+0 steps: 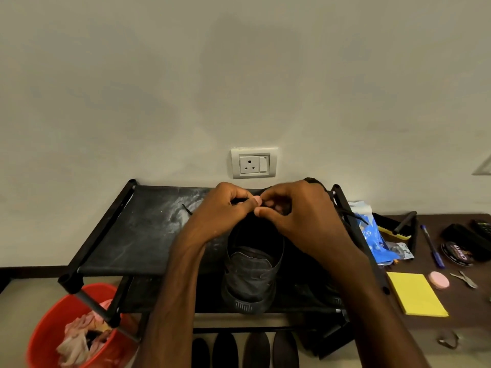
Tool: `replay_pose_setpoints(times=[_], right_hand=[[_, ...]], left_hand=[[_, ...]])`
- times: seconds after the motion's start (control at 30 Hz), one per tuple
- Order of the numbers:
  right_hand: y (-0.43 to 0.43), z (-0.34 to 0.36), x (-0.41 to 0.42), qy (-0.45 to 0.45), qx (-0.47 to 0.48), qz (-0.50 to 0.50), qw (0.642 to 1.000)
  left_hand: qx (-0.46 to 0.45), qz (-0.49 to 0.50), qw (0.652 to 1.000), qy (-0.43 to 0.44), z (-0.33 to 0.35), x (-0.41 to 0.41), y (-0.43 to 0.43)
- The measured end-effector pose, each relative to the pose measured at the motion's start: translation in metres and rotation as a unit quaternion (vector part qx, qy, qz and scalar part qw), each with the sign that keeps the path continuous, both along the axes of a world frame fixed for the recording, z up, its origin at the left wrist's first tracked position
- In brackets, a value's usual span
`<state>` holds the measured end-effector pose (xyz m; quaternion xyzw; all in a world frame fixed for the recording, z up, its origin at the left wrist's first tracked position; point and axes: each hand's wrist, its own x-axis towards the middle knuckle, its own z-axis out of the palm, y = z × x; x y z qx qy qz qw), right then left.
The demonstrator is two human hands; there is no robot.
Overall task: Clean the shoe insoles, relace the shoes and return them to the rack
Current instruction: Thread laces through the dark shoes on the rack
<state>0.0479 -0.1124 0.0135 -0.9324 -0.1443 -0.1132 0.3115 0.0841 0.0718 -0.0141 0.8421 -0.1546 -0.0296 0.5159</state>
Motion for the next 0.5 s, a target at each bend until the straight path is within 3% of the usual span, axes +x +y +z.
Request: replay_pose_setpoints(times=[0.13, 0.5], right_hand=[[-0.002, -0.007, 0.009, 0.024, 0.042, -0.013, 0.999], [-0.020, -0.003, 0.009, 0.055, 0.038, -0.036, 0.997]], left_hand=[[-0.014, 0.004, 1.000, -0.001, 0.003, -0.001, 0.003], [-0.081, 0.037, 0.996, 0.027, 0.006, -0.009, 0.012]])
